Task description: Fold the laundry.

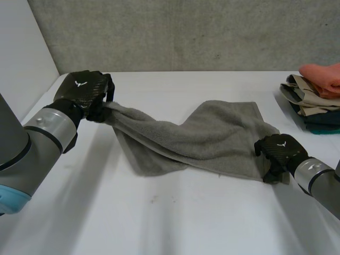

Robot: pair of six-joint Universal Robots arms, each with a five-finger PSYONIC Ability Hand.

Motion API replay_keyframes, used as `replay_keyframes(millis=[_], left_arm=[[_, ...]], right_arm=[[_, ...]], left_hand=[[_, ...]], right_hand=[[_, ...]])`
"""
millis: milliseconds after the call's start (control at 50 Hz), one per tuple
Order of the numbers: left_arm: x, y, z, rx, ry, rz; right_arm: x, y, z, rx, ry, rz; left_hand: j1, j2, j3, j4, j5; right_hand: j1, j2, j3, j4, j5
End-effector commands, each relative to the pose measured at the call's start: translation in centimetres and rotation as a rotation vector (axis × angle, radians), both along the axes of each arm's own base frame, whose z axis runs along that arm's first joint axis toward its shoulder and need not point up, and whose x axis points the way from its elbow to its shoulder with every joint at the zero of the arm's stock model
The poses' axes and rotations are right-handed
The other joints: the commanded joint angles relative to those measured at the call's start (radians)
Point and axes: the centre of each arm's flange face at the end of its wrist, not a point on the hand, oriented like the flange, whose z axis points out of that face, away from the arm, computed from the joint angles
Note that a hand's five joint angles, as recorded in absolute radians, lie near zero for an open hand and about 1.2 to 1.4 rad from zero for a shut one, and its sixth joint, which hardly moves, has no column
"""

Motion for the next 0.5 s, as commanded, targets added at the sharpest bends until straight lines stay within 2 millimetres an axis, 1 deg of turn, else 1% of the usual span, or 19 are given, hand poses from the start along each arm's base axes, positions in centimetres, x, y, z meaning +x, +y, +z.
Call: replay_keyframes(millis=[20, 60, 240, 360, 420, 440, 460, 500], left_arm=[[0.0, 0.0, 0.0, 0.0, -0.001, 0.0], [0.0, 0.0, 0.0, -0.001, 0.001, 0.0], [0.0, 0.1, 0.2, -0.008, 0.002, 0.0], [0.2, 0.2, 0.2, -0.007, 0.002, 0.002], [0.2, 0.2, 0.3, -0.009, 0.002, 0.005], [0.2, 0.2, 0.3, -0.009, 0.003, 0.003], [0.2, 0.2, 0.3, -0.009, 0.003, 0.003], [0.2, 0.2, 0.2, -0.008, 0.002, 0.005]], right_arm=[[0.1, -0.7, -0.3, -0.006, 0.002, 0.002], [0.1, -0.9, -0.3, -0.01, 0.003, -0.001], [0.0, -2.0, -0.6, -0.018, 0.013, -0.023], [0.0, -2.4, -0.5, -0.036, 0.019, -0.028], [0.0, -2.7, -0.7, -0.045, 0.024, -0.025], [0.0, -2.8, -0.8, -0.047, 0.026, -0.024], [0.0, -3.0, -0.7, -0.054, 0.028, -0.025], [-0.2, -3.3, -0.2, -0.072, 0.029, -0.035]], left_hand=[[0.266, 0.206, 0.204, 0.198, 0.255], [0.266, 0.206, 0.204, 0.198, 0.255], [0.266, 0.206, 0.204, 0.198, 0.255], [0.266, 0.206, 0.204, 0.198, 0.255], [0.266, 0.206, 0.204, 0.198, 0.255], [0.266, 0.206, 0.204, 0.198, 0.255], [0.266, 0.206, 0.204, 0.198, 0.255], [0.266, 0.206, 0.204, 0.198, 0.255]], right_hand=[[0.238, 0.147, 0.144, 0.145, 0.174], [0.279, 0.188, 0.185, 0.186, 0.215], [0.306, 0.215, 0.211, 0.212, 0.242], [0.365, 0.273, 0.27, 0.271, 0.301], [0.563, 0.472, 0.469, 0.47, 0.5], [0.791, 0.7, 0.696, 0.697, 0.727], [0.839, 0.747, 0.744, 0.745, 0.775], [0.839, 0.748, 0.745, 0.746, 0.775]])
